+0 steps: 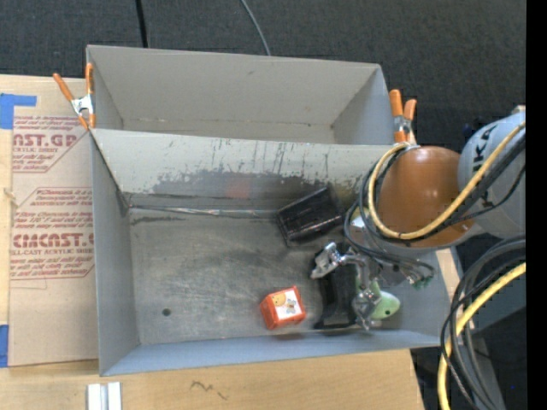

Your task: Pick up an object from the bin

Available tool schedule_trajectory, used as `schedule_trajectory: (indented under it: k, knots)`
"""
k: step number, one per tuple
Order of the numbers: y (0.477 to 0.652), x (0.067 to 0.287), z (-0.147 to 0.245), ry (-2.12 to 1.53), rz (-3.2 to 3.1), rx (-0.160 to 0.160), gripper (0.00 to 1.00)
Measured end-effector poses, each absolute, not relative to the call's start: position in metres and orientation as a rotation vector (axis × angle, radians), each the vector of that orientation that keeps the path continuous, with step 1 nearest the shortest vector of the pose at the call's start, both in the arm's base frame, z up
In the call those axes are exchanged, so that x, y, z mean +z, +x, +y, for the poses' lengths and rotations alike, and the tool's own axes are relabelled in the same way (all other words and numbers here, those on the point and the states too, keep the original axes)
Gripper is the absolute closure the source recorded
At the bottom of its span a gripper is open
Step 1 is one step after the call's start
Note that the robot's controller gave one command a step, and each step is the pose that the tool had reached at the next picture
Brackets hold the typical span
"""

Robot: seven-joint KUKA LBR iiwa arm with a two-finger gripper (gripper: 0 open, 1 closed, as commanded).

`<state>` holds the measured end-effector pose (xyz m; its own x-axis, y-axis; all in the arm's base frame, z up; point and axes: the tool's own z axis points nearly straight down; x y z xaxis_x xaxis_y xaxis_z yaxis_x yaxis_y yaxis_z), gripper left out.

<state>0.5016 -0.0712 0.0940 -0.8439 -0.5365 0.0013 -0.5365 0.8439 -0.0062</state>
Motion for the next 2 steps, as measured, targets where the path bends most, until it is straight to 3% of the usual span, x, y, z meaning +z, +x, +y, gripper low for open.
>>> schedule_trajectory:
  k: [1, 2]
  knots:
    - [0.517, 0.111, -0.08, -1.22, 2.891, -0.001, 0.0]
    - [0.522, 0.079, -0.056, -1.38, 2.827, -0.011, 0.0]
